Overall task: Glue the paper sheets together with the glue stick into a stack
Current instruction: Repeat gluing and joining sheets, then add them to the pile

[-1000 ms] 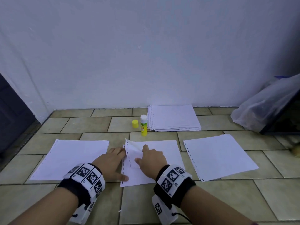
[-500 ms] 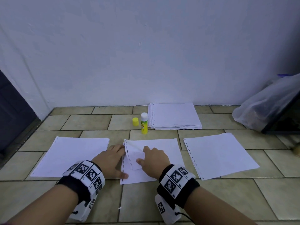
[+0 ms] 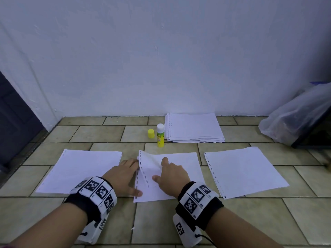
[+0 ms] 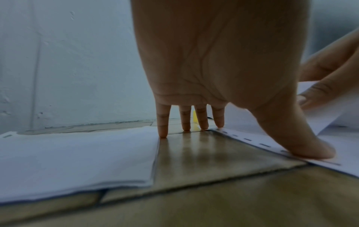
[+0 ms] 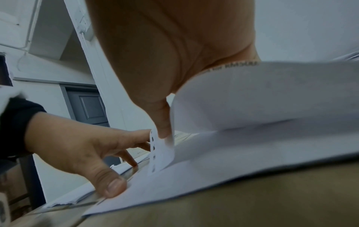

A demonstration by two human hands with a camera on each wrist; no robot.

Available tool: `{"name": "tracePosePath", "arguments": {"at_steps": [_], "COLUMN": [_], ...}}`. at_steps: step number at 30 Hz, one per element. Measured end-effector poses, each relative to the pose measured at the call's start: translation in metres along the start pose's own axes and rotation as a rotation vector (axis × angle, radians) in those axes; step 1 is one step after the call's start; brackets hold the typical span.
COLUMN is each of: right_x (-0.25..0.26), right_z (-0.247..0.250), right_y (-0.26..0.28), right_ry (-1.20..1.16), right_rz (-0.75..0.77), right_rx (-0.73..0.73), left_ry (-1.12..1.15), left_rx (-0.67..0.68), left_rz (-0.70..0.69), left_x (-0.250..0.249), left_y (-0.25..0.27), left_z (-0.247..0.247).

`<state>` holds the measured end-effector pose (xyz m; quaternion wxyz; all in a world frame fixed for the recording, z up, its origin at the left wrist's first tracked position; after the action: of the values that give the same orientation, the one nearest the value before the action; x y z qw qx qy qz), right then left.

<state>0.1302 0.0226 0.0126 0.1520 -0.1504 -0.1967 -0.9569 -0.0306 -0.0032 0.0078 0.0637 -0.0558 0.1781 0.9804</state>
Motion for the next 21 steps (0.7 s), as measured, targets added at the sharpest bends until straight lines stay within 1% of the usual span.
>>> {"name": "tracePosePath", "arguments": {"at_steps": [3,5,8,12,21], "right_x": [0.0004,-0.0002,-0.0004,0.0003,-0.0015], "right_z": [0.0020,0.0039,0.0048,0.0014,-0.0009], "right_y": [-0.0004,0.0009,0.0020,0.0005,0.0023], "right_ry": [0.026,0.067,0.098,0.100,0.075], "right_rz": [0.048,0.071,0.066,0.051,0.025], "right_rx": [0.017,0.045,0.075,0.104,0.107], "left_ry": [0.077,0.081,0.049,0.029,0.028], "left_rx": [-0.015,-0.009,0.006,0.002,-0.005], "left_rz": [0.063,0.085,0.063,0.076,0.082], "left_x": [0.0044,0.0069,0.0087,0.0077,0.0039], "left_y": [-0.0003,0.0002,-0.0010,-0.0030,-0.0002], "left_z": [-0.0027,-0.0047,-0.0071,-0.0083,-0.0063]}}
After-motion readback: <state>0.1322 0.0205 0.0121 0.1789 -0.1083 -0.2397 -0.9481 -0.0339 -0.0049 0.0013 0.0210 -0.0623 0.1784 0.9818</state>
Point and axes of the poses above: each hand's wrist, its own y-axis away from the middle knuckle, its own z-axis out of the back of the hand, x = y × z, the point moved 4 cm from there along -y, towards the middle knuckle
